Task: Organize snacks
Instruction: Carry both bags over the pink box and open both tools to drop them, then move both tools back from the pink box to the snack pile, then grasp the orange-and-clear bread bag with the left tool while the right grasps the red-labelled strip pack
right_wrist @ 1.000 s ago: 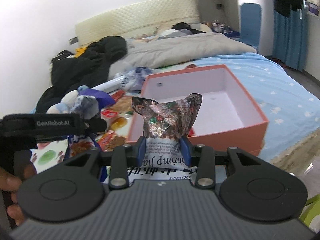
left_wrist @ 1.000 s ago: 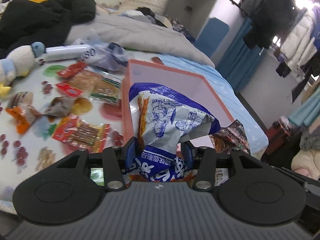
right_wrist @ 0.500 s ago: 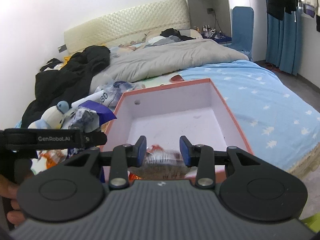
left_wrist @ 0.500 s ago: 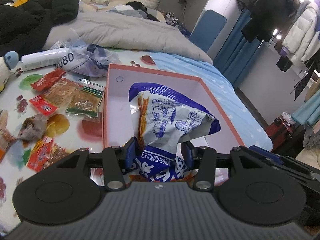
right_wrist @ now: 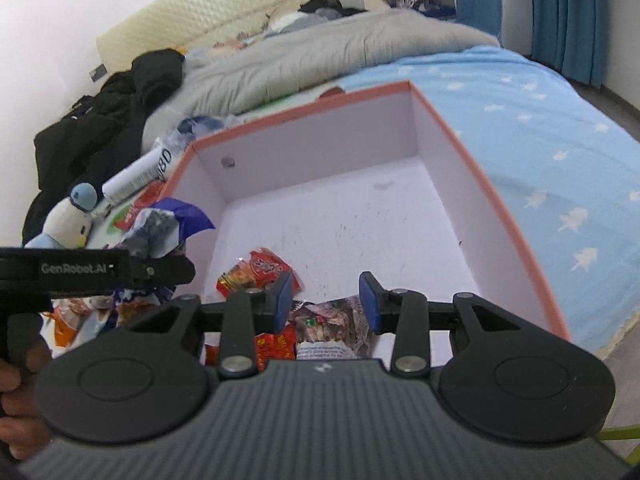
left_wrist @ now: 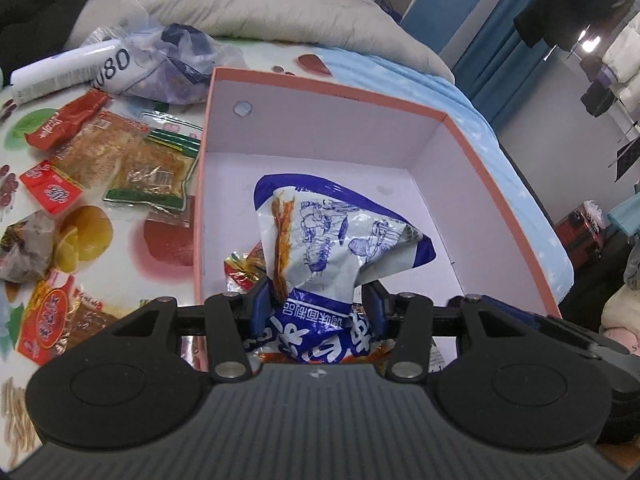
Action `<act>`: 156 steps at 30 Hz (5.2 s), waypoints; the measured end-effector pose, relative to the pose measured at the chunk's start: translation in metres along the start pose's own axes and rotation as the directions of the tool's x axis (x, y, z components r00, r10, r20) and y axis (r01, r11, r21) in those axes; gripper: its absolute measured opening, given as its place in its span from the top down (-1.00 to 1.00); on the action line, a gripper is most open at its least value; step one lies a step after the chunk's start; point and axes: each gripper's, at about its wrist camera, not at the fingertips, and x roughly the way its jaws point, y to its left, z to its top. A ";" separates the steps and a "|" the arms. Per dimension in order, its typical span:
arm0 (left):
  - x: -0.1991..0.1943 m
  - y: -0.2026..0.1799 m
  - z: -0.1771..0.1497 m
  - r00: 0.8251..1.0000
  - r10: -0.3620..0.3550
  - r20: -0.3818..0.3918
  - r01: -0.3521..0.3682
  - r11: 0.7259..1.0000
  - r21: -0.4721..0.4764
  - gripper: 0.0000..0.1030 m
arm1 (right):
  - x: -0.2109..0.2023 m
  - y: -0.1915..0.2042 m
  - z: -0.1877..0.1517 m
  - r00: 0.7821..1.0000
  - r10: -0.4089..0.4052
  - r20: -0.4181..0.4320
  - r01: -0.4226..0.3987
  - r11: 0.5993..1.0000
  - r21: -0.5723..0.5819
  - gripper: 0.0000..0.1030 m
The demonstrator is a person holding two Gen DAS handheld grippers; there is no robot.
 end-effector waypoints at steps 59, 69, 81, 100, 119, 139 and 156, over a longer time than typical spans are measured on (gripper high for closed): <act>-0.262 0.109 -0.193 0.949 0.188 0.254 -0.161 0.979 -0.124 -0.42 | -0.135 0.148 -0.130 0.968 0.250 0.024 -0.239 0.946 -0.219 0.21; -0.217 0.162 -0.164 0.938 0.268 0.219 -0.244 0.961 -0.131 -0.42 | -0.091 0.179 -0.134 0.962 0.274 -0.012 -0.267 0.928 -0.258 0.20; -0.146 0.252 -0.130 0.909 0.350 0.227 -0.324 0.935 -0.147 -0.42 | -0.019 0.229 -0.139 0.953 0.299 0.053 -0.255 0.885 -0.390 -0.40; -0.062 0.280 -0.077 0.853 0.490 0.180 -0.522 0.813 0.258 -0.42 | 0.082 0.242 -0.138 0.982 0.143 0.126 -0.082 0.913 -0.400 -0.69; -0.072 0.286 -0.092 0.821 0.544 0.171 -0.565 0.818 0.111 -0.08 | 0.108 0.239 -0.144 0.991 0.086 0.107 -0.039 0.924 -0.380 -0.14; -0.125 0.251 -0.162 0.833 0.525 0.175 -0.505 0.850 -0.149 -0.08 | 0.078 0.245 -0.151 0.984 0.144 0.103 -0.086 0.896 -0.436 0.70; -0.138 0.253 -0.177 0.852 0.489 0.187 -0.442 0.863 -0.245 -0.07 | 0.140 0.265 -0.081 0.999 0.023 -0.026 -0.030 0.936 -0.351 -0.07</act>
